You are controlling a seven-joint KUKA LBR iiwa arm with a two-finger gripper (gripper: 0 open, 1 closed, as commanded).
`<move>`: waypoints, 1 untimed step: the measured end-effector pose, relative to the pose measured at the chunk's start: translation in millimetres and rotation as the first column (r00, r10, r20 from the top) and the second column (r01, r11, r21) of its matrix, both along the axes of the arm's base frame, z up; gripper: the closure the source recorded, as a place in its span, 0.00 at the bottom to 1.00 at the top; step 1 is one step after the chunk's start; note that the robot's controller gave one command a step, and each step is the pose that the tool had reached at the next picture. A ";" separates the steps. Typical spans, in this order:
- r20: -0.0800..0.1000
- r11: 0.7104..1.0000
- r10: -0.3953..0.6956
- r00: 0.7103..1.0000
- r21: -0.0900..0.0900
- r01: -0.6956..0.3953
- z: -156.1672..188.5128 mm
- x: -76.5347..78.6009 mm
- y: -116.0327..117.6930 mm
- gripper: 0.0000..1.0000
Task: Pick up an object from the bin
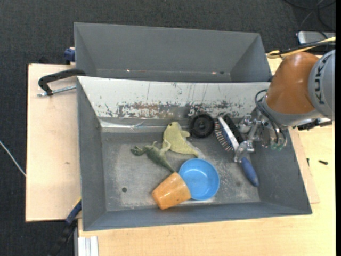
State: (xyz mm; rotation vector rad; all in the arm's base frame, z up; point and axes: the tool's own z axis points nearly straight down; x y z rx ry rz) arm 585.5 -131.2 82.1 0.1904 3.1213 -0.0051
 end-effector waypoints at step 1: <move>-0.001 1.000 0.009 1.000 0.004 -0.009 138.0 1.8 39.4 1.00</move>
Offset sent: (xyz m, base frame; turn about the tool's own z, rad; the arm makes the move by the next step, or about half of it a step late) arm -0.0011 0.0376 0.1321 -0.0060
